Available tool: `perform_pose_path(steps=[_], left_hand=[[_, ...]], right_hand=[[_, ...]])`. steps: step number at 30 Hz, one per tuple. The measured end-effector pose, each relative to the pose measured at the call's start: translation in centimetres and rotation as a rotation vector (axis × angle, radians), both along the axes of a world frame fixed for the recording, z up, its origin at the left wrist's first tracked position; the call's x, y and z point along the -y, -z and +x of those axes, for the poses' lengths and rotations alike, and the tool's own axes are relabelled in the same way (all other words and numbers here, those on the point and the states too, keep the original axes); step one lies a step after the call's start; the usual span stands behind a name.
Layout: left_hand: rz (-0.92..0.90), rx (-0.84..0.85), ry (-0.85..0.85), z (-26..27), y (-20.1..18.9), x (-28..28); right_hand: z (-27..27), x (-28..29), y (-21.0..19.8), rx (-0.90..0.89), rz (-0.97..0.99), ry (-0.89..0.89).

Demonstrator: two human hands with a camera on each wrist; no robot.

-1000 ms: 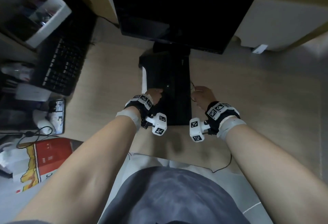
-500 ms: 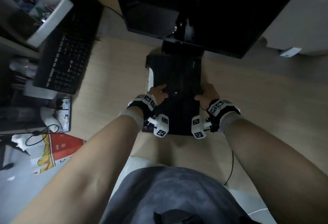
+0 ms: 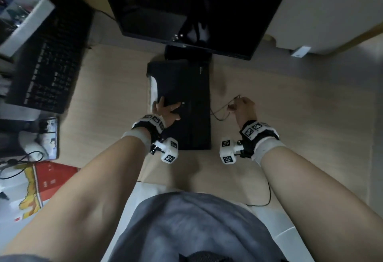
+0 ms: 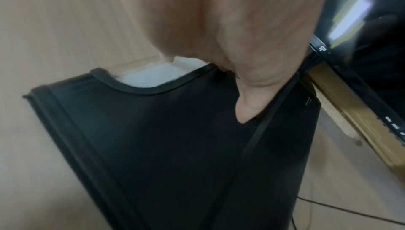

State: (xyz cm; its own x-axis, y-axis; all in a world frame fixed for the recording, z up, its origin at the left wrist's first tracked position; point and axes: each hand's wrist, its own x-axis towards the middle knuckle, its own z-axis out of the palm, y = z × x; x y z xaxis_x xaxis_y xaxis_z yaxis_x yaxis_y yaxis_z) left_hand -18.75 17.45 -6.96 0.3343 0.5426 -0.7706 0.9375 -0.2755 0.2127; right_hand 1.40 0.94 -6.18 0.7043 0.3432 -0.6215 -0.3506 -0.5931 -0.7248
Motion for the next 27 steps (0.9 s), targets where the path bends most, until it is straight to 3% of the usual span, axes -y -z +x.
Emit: perform_pose_path(steps=[2,4,7,9,13,16,20,22,27], left_hand=[[0.003,-0.034,0.059,-0.3,1.3,0.1],[0.012,-0.068,0.173,-0.4,3.3,-0.1],[0.023,-0.089,0.277,0.5,0.4,2.1],[0.012,-0.071,0.357,1.4,-1.2,4.0],[-0.009,-0.026,0.248,1.3,-1.3,5.6],[-0.017,-0.034,0.315,1.1,-0.2,5.4],[-0.04,-0.064,0.221,1.1,0.3,5.5],[-0.084,-0.077,0.202,1.4,0.3,5.6],[-0.136,-0.098,0.273,2.4,0.8,5.3]], right_hand=[[0.8,1.4,-1.2,-0.049,0.105,0.14],[1.5,2.7,-1.9,-0.001,0.156,0.157],[2.0,4.7,-3.8,0.139,0.117,0.083],[2.3,5.8,-5.1,0.175,0.146,0.146],[3.4,6.8,-7.2,0.342,0.109,0.209],[3.1,6.9,-7.1,0.394,-0.047,0.137],[2.3,8.1,-6.4,0.383,-0.231,0.279],[2.6,9.6,-6.0,0.35,-0.405,0.215],[1.2,12.6,-4.4,0.09,-0.603,-0.077]])
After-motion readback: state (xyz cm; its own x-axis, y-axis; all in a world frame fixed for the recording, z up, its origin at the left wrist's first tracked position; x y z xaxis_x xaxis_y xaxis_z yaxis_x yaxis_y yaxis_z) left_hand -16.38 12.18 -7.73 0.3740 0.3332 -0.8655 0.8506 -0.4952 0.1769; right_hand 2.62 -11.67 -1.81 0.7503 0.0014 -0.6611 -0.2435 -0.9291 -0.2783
